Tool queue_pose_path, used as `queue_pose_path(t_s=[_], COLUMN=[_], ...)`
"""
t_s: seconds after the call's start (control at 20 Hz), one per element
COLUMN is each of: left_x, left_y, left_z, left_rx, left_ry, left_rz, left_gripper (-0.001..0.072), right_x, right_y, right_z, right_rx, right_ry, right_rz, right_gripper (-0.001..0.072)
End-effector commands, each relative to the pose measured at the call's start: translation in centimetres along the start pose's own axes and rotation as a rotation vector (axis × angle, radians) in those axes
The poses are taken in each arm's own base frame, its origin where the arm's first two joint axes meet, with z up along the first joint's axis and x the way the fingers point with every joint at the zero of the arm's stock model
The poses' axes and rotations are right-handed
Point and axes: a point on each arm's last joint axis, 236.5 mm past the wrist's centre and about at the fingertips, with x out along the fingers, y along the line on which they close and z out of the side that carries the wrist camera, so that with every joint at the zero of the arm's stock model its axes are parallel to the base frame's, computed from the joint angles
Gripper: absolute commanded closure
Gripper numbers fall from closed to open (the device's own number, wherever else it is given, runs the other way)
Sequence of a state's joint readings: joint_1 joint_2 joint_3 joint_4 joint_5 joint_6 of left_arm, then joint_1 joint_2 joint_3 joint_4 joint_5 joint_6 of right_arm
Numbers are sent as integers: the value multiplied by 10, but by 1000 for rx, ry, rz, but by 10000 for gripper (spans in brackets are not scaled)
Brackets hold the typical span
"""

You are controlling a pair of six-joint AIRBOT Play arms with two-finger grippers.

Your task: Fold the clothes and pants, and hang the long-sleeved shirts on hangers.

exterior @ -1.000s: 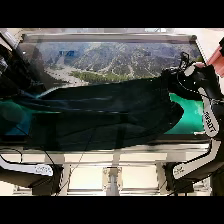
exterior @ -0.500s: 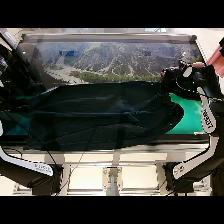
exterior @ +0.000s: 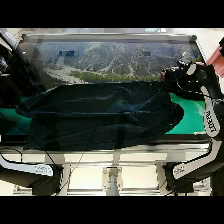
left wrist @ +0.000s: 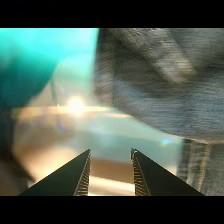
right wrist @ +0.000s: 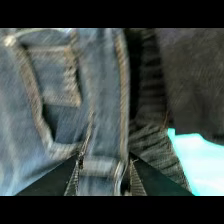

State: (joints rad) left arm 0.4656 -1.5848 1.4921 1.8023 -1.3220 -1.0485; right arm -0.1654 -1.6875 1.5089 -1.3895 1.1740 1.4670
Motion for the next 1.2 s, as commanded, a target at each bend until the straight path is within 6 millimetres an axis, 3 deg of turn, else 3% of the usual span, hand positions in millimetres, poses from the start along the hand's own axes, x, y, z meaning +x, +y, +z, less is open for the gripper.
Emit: queue_pose_path(t_s=[0.0, 0.1, 0.15, 0.2, 0.4, 0.55, 0.7, 0.9, 1.1, 1.15], left_x=[-6, 2, 8, 14, 45, 53, 55, 64, 79, 82], left_y=[-39, -58, -58, -56, -58, -50, -48, -50, -55, -56], left_z=[28, 43, 46, 46, 41, 40, 54, 57, 52, 49], left_rx=[333, 436, 483, 511, 484, 495, 501, 509, 520, 522], left_ry=[-63, -52, -19, 22, 102, 124, 71, 69, 106, 119], left_rz=[-38, -20, 20, 58, 64, 88, 115, 113, 89, 84], left_gripper=[388, 388, 387, 382, 364, 364, 363, 363, 365, 433], right_x=[-28, -48, -57, -64, -77, -74, -68, -72, -73, -73], right_y=[23, 41, 44, 46, 49, 49, 51, 67, 71, 71], right_z=[-16, -18, -18, -19, -36, -56, -71, -69, -68, -68], right_rx=[-208, -273, -279, -286, -287, -279, -268, -247, -242, -242], right_ry=[35, 8, -12, -24, -28, -1, 32, 9, 6, 5], right_rz=[71, 131, 138, 138, 137, 143, 159, 227, 243, 243], right_gripper=[388, 550, 644, 685, 685, 685, 685, 685, 685, 685])
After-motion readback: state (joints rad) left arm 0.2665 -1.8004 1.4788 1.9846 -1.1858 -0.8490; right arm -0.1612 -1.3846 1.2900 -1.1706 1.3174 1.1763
